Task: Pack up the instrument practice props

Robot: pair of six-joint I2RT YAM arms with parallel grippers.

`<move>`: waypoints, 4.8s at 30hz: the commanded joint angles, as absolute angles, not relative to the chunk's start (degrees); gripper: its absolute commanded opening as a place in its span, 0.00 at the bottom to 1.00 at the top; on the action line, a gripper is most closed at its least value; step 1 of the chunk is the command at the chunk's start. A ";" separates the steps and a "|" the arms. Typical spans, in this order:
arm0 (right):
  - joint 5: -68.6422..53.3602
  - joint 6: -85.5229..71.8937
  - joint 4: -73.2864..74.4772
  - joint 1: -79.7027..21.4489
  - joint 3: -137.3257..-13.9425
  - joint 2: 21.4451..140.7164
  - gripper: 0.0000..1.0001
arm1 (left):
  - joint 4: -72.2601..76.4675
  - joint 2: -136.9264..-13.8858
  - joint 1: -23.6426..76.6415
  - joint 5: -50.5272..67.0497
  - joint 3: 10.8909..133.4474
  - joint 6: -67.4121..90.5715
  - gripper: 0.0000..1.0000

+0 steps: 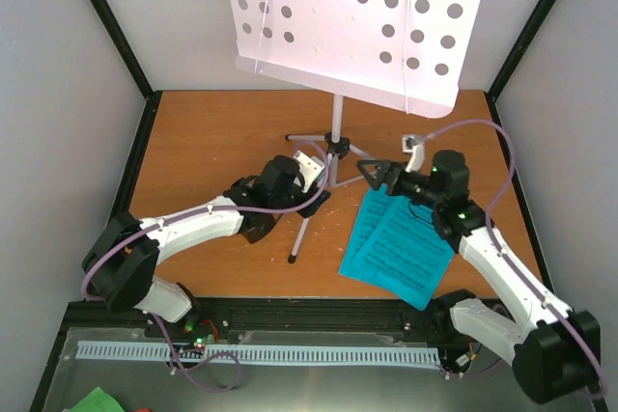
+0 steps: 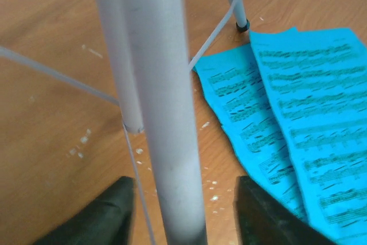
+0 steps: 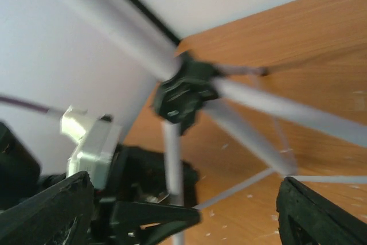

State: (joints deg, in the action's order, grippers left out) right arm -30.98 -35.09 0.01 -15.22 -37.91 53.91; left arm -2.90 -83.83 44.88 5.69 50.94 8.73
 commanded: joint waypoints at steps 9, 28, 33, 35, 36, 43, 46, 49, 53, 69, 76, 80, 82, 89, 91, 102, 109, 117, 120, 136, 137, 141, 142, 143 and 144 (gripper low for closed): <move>-33.12 -33.16 -7.94 -24.41 -45.41 66.83 0.64 | 11.13 -78.94 44.91 2.33 45.31 7.02 0.63; -26.41 -24.44 -4.43 -24.39 -49.35 72.38 0.24 | 23.20 -81.74 44.89 2.46 39.30 5.67 0.11; -26.95 -22.41 -5.99 -24.41 -49.50 73.57 0.20 | 24.00 -80.57 44.91 2.84 38.09 5.19 0.04; -27.40 -20.71 -5.86 -24.37 -49.80 73.88 0.12 | 23.91 -80.21 44.91 2.82 37.94 5.41 0.03; -27.45 -19.42 -5.50 -24.39 -49.88 73.79 0.09 | 23.91 -80.21 44.91 2.89 38.03 5.64 0.03; -24.90 -6.37 -1.90 -24.84 -49.66 70.47 0.03 | 22.60 -81.80 44.91 4.32 39.75 7.82 0.01; -21.56 1.63 -0.35 -26.30 -49.65 69.28 0.03 | 22.40 -81.54 44.91 4.84 39.71 9.76 0.00; -18.03 2.82 1.79 -26.88 -50.88 69.31 0.04 | 22.45 -81.91 44.91 6.22 39.94 11.50 0.00; -17.41 -5.86 1.00 -26.81 -50.28 68.54 0.35 | 22.74 -82.63 44.91 6.73 39.99 12.40 0.00; -24.73 -34.26 -6.16 -26.89 -47.20 70.05 0.35 | 25.82 -80.51 44.91 7.13 36.57 9.75 0.02; -27.08 -32.89 -7.19 -27.17 -48.49 72.48 0.29 | 27.24 -79.60 44.91 6.97 33.77 8.21 0.03; -25.49 -30.48 -5.33 -27.99 -50.01 72.87 0.27 | 27.12 -79.80 44.89 6.71 33.66 8.12 0.03; -24.78 -29.93 -4.79 -28.04 -50.54 72.82 0.25 | 27.11 -79.64 44.91 7.01 33.56 8.29 0.03; -20.64 -20.69 0.91 -30.41 -52.82 72.83 0.03 | 26.83 -78.87 44.91 6.95 33.30 8.59 0.03; -17.09 -14.95 4.52 -31.82 -53.49 72.61 0.03 | 26.87 -78.55 44.92 7.09 33.16 8.66 0.03; 21.24 29.37 10.05 -43.59 -54.73 76.31 0.03 | 25.73 -76.49 44.98 6.91 32.99 8.61 0.03; 34.96 43.07 3.27 -46.38 -55.70 81.54 0.03 | 25.56 -76.24 44.99 6.47 32.91 8.51 0.03; 22.08 30.41 2.93 -46.58 -52.29 69.85 0.48 | 26.11 -76.35 44.94 5.80 32.60 8.71 0.03; 19.60 21.17 -1.23 -46.29 -46.69 62.89 0.76 | 26.29 -76.62 45.00 5.88 32.57 8.73 0.03; 2.91 -42.24 -10.20 -39.55 -39.04 57.15 0.92 | 26.90 -76.01 44.99 5.85 32.00 9.05 0.03; 3.22 -45.56 -9.19 -39.55 -39.65 57.81 0.92 | 26.92 -75.89 44.93 5.81 31.99 9.05 0.03; 2.01 -60.03 -8.40 -39.38 -39.60 59.28 0.92 | 26.83 -75.65 44.98 6.25 32.07 9.14 0.03; 1.16 -62.51 -9.81 -39.33 -39.04 59.62 0.91 | 26.83 -75.63 45.00 6.36 32.08 9.17 0.03; 0.33 -64.17 -11.12 -39.29 -38.73 60.09 0.91 | 26.85 -75.59 45.02 6.41 32.08 9.22 0.03; -0.63 -65.35 -12.30 -39.29 -38.67 60.71 0.91 | 26.87 -75.51 45.00 6.46 32.03 9.23 0.03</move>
